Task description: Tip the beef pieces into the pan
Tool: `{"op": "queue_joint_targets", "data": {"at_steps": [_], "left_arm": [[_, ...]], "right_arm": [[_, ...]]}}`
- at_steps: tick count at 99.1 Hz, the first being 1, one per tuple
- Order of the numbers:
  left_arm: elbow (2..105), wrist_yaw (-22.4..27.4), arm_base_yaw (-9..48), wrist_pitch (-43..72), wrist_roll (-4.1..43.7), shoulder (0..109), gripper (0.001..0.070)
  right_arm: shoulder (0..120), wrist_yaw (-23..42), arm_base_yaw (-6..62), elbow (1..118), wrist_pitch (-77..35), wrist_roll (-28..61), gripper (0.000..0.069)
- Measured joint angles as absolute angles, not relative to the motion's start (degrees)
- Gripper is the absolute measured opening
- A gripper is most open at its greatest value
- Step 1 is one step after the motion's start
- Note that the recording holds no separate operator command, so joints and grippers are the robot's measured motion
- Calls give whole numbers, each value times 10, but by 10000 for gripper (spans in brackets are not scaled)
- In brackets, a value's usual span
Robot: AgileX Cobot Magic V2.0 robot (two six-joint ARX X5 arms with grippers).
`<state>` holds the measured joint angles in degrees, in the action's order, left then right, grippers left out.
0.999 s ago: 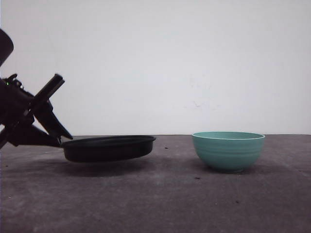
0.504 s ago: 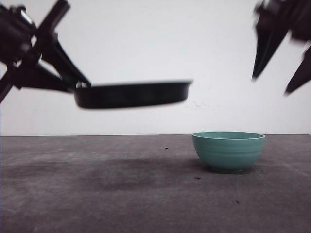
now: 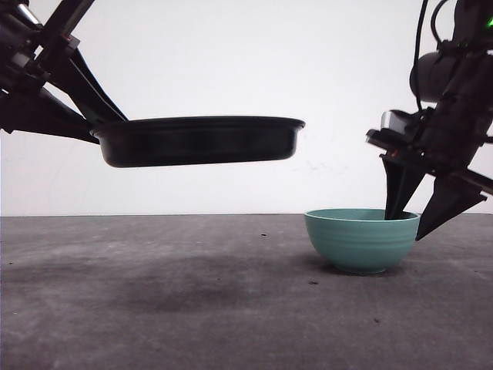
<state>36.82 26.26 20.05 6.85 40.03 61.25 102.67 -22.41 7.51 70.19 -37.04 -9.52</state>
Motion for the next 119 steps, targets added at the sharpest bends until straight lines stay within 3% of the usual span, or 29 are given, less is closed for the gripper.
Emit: {"op": "queue_joint_targets", "data": {"at_steps": [8,17,40,68,83,119], "left_arm": [[368,262,201,75,400,613,53],[368,262,201,75,400,613,53],[371,261,207,97,398,613,53],[434,238,236,160,370,621,53],[463,239,244,177,360,648,53],[533,239,245,207,355,661,53]], "right_arm": [[1027,-226,75,702,-357,-98,71],[1027,-234,76,702,-346,-99,22],[1003,-259,80,697,-331,-108,13],[802,-204,169,699,-241,-114,12],[732,-93,283,701,-230,-101,12],[723,315,526,699,-218,-4,12]]}}
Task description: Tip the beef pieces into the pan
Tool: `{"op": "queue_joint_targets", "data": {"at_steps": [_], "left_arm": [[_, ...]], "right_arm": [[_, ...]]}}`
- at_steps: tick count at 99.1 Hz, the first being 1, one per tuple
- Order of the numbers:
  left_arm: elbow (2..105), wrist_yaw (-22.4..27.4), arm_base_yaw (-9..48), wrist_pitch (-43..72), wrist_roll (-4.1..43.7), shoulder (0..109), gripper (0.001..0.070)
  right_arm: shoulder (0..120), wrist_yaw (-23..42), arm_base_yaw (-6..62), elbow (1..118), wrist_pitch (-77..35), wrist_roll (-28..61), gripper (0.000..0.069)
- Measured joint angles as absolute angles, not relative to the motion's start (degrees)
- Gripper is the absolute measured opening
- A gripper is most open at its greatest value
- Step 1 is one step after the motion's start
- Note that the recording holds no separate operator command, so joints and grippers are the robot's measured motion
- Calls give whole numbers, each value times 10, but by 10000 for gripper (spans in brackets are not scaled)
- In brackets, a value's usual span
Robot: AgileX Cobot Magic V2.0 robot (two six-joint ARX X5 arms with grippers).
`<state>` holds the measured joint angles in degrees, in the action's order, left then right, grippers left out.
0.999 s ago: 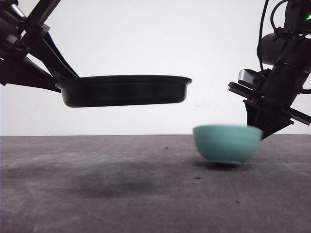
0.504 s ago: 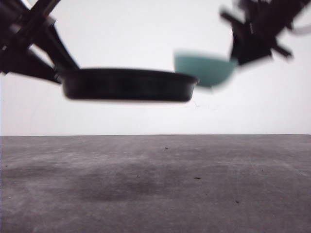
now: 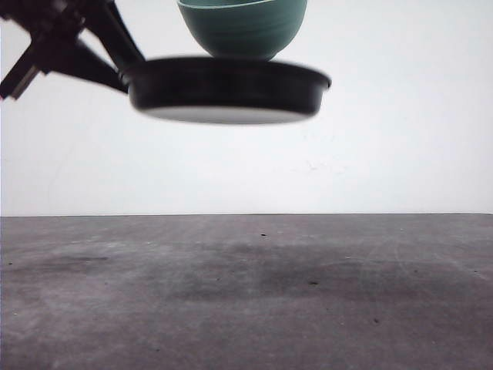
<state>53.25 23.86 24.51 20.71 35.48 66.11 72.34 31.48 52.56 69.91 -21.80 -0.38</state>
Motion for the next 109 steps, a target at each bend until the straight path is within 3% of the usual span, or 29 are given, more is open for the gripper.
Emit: {"op": "queue_joint_targets", "data": {"at_steps": [13,33,67,81,109], "left_arm": [[553,238,245,229,349,666,53],[564,234,245,243,340,673,53],[573,233,245,244,343,673,53],[593,233,238,247,343,674,53],[646,233,212,263,343,684,53]], "right_arm": [[725,447,571,693,-161,45,12],[727,526,606,691,-54,173,12],[754,534,619,691,86,442,11],[759,508,619,690,149,542,11],[759,473,623,690,248,683,11]]}}
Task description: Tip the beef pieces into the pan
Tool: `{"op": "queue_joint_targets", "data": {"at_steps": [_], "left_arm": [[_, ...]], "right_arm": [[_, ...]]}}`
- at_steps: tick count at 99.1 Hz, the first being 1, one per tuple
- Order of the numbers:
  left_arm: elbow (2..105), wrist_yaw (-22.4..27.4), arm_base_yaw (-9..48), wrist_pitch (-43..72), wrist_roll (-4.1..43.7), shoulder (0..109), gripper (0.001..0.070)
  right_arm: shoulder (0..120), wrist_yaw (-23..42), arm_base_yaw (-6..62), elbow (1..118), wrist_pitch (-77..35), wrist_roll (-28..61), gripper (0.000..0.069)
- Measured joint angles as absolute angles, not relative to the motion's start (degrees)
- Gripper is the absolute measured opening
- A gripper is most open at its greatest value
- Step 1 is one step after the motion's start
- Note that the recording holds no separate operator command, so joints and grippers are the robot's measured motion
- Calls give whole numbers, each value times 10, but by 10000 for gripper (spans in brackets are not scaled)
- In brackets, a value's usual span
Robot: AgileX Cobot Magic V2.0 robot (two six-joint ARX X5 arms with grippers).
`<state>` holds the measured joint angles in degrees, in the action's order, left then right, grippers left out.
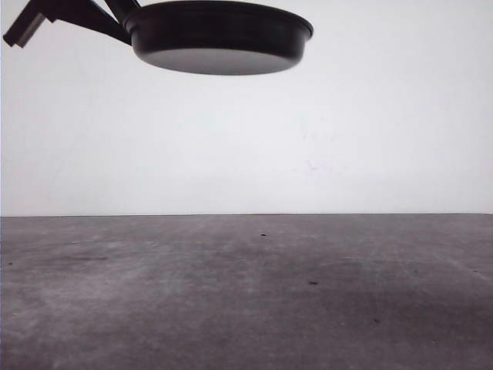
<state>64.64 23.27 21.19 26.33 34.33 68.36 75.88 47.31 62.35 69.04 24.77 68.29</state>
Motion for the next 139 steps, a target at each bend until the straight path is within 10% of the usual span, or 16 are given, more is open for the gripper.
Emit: {"op": "queue_joint_targets", "data": {"at_steps": [106,139], "left_arm": [[691,235,207,289,347,713,53],[691,235,205,289,347,713,53]], "right_arm": [[765,340,567,690,359,794,11],[750,346,534,690,137,474,12]]}}
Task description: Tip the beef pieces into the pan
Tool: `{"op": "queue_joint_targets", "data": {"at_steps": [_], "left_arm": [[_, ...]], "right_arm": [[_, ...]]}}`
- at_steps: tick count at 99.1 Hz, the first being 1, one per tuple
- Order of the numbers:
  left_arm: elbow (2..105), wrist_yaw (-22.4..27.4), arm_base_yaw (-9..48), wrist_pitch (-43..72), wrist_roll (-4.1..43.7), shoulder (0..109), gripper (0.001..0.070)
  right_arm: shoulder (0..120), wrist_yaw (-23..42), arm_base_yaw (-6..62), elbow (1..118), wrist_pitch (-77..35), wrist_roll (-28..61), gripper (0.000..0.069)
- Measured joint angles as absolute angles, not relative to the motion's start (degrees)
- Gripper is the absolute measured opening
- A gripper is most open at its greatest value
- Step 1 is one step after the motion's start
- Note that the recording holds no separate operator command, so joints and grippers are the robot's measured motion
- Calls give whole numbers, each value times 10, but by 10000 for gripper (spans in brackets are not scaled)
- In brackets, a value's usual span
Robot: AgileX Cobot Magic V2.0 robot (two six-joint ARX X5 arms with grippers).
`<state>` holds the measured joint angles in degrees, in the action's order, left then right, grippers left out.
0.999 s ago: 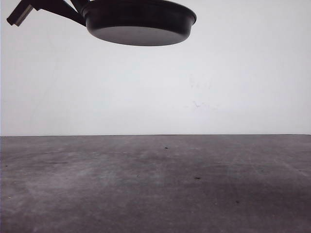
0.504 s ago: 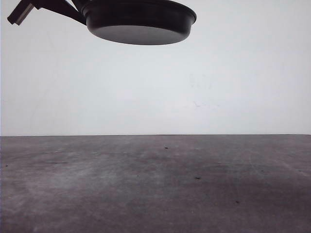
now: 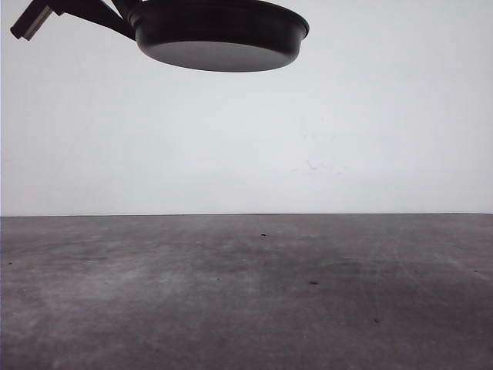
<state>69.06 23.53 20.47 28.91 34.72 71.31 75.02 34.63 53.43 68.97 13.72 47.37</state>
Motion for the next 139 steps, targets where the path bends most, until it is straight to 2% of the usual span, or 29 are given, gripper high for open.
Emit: {"op": "queue_joint_targets", "data": {"at_steps": [21,34,46,61,71,89,116,122,134,139], "left_arm": [[691,235,204,289,345,713,53],[691,235,204,291,338,714,53],[691,235,204,303,327,716,53],[691,234,204,305,320,716,53],[691,234,204,304,317,716,53],[691,234,204,302,315,721,53],[691,233,204,302,313,729,53],[691,232,204,302,310,729,53],[691,220,204,302,308,729,53],[691,215,204,301,308,729,53]], "right_arm": [[712,237,489,690,-19,166,12],[703,182,400,690,-98,-9,12],[697,128,293,690,-190,-121,12],[734,38,145,658,-240,-169,12],[781,-11,86,597,-246,-182,12],[849,-62,72,501,-235,-185,13],[867,-65,75,500,-209,-187,20],[867,-58,76,500,-211,-187,82],[850,-58,76,500,-216,-187,370],[829,-58,76,500,-216,-187,443]]}}
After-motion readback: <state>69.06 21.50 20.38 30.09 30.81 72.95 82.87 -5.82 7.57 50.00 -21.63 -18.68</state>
